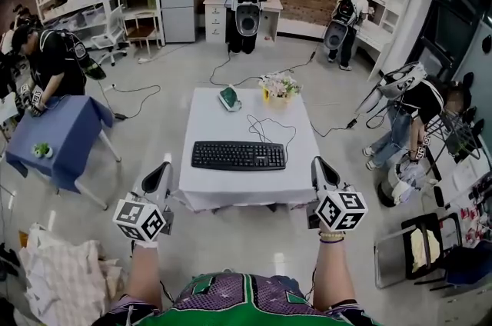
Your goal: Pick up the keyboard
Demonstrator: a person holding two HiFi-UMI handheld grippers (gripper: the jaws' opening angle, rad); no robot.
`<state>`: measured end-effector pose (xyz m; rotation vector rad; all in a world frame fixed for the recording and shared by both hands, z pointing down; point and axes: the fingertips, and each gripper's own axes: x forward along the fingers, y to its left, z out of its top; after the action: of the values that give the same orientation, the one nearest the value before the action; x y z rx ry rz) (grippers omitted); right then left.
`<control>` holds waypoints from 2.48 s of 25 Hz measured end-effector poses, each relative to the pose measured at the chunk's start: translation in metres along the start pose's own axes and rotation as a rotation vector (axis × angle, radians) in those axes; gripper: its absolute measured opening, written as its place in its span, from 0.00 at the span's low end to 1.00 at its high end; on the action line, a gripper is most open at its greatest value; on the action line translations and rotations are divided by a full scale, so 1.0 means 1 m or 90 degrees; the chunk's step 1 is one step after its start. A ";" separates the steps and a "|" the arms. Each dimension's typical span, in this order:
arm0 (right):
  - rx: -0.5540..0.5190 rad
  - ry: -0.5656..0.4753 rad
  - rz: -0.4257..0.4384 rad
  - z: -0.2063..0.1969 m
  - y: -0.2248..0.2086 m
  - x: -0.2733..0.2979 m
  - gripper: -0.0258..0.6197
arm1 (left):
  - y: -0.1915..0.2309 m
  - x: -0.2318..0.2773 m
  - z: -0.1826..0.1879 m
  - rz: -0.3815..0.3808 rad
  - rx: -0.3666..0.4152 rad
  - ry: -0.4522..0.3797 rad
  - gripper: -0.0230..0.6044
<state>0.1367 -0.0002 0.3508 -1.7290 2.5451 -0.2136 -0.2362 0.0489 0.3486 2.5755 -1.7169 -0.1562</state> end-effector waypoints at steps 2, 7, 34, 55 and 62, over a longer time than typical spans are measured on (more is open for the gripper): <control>-0.001 0.009 -0.003 -0.004 0.002 0.006 0.04 | 0.008 0.001 -0.005 0.001 -0.008 0.004 0.06; -0.008 0.025 -0.005 -0.009 0.002 0.018 0.04 | 0.019 0.009 -0.014 0.007 -0.026 0.007 0.06; -0.006 0.024 0.030 0.006 -0.154 0.154 0.04 | -0.010 0.193 -0.033 0.040 0.001 0.040 0.06; -0.021 0.037 0.040 0.010 -0.121 0.254 0.04 | 0.073 0.277 -0.029 0.003 0.000 0.039 0.15; -0.021 0.054 0.036 -0.001 -0.112 0.266 0.04 | 0.092 0.286 -0.035 -0.004 0.005 0.053 0.22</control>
<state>0.1412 -0.2879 0.3759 -1.6913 2.6677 -0.2497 -0.2080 -0.2509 0.3743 2.5534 -1.6854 -0.0412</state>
